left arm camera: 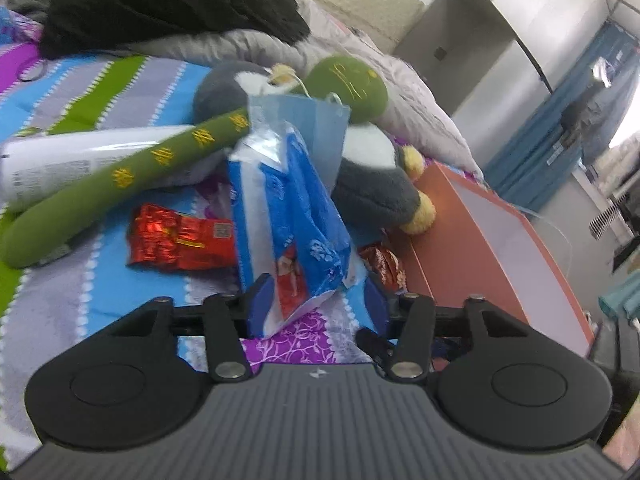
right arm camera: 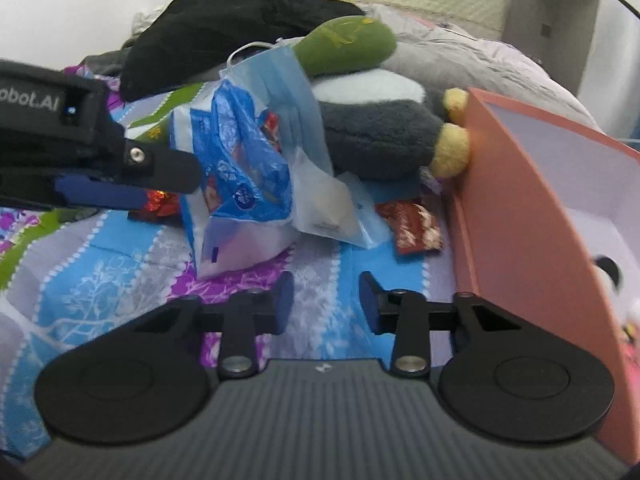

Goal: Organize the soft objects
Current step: 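Grasp the blue tissue bag with the left tool while the right tool grasps the cream pouch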

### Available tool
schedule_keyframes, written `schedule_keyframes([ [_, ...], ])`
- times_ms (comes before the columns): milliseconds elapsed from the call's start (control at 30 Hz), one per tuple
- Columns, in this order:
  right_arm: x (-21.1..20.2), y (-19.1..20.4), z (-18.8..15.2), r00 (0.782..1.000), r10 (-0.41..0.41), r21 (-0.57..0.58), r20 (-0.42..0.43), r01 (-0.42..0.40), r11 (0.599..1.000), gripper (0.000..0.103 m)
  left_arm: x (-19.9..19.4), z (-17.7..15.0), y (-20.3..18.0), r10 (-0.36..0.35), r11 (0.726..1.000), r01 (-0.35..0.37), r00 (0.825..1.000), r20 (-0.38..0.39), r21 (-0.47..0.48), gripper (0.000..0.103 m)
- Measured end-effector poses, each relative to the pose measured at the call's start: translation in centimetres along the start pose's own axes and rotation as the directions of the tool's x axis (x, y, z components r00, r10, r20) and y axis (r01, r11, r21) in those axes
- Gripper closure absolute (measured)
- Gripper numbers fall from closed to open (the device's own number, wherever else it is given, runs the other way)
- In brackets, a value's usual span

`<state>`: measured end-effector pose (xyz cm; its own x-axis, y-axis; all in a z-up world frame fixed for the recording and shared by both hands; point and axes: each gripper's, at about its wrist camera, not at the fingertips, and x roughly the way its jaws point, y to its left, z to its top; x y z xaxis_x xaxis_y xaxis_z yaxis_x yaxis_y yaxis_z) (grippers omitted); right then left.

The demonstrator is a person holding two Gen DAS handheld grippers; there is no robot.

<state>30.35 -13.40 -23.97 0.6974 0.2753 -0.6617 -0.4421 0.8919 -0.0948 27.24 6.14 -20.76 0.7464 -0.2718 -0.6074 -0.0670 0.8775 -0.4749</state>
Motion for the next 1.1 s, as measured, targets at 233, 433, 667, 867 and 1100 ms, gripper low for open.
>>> schedule_keyframes([
  [233,1.9,0.9,0.6,0.999,-0.002,-0.099,0.047,0.006,0.995,0.071,2.7,-0.1,0.0,0.022,0.999,-0.019,0.998,-0.061,0.038,0.053],
  [433,3.2,1.1,0.8,0.995,-0.015,-0.155,0.095,0.03,0.987,0.077,4.1,-0.1,0.6,0.022,1.0,-0.02,0.996,-0.082,0.023,0.07],
  [667,3.5,0.7,1.1,0.992,0.004,-0.121,0.129,0.012,0.993,0.095,4.5,0.0,0.8,0.003,1.0,-0.001,0.997,-0.081,0.021,0.094],
  [867,1.6,0.9,1.7,0.988,0.0,-0.105,0.152,0.016,0.994,0.098,2.9,0.2,0.3,-0.024,1.0,0.025,0.997,-0.068,0.018,0.099],
  [1100,-2.2,1.6,1.5,0.985,-0.008,-0.119,0.17,0.028,0.993,0.098,-0.7,-0.8,-0.4,-0.036,0.999,0.037,0.998,-0.052,0.036,0.101],
])
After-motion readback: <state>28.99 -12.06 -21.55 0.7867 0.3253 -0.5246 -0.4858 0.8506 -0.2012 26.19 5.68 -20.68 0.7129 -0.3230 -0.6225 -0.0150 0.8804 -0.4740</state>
